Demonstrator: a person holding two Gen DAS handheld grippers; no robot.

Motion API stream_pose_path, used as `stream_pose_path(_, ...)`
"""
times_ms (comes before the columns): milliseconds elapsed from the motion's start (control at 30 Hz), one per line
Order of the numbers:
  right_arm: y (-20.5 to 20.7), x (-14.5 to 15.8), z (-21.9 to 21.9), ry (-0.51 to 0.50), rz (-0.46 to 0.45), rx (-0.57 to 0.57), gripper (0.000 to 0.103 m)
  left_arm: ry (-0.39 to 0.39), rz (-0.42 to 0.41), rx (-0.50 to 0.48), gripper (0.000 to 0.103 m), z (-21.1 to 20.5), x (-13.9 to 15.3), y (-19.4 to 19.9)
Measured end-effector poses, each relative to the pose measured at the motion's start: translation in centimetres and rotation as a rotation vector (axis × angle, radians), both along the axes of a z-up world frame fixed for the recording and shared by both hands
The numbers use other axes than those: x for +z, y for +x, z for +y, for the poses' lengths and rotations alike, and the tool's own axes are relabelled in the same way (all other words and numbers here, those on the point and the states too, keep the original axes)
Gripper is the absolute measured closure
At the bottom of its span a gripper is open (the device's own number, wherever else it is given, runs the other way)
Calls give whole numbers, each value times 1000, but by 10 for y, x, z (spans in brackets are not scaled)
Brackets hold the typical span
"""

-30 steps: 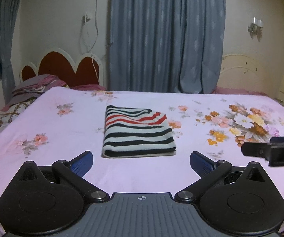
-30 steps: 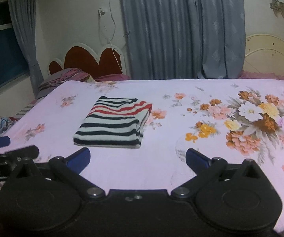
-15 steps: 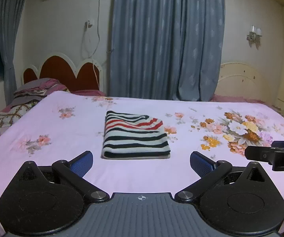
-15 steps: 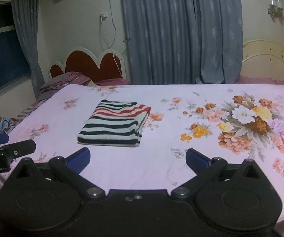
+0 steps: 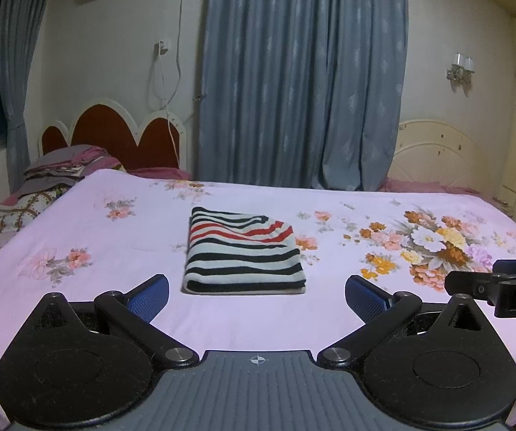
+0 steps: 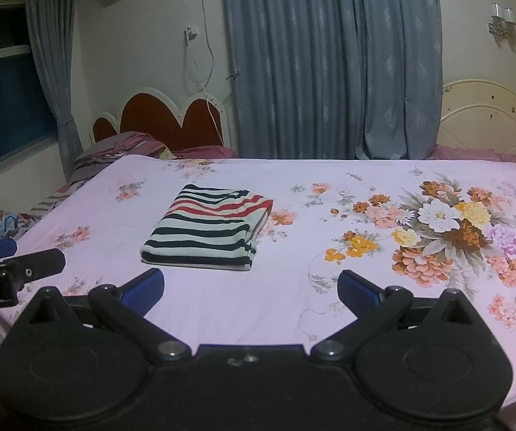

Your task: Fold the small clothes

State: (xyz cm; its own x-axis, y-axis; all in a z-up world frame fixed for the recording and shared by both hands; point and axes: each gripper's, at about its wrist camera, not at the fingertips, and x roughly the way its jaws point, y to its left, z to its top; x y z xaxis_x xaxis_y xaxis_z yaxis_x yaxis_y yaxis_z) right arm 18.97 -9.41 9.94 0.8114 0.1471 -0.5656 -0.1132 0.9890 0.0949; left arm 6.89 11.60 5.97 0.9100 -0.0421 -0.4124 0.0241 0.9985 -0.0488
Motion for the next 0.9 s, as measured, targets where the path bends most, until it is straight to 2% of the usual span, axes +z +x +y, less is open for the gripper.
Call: stream_pose_path(900,2,5,0,-11,-3,19,1,0,-9,6,0,8,-1,6)
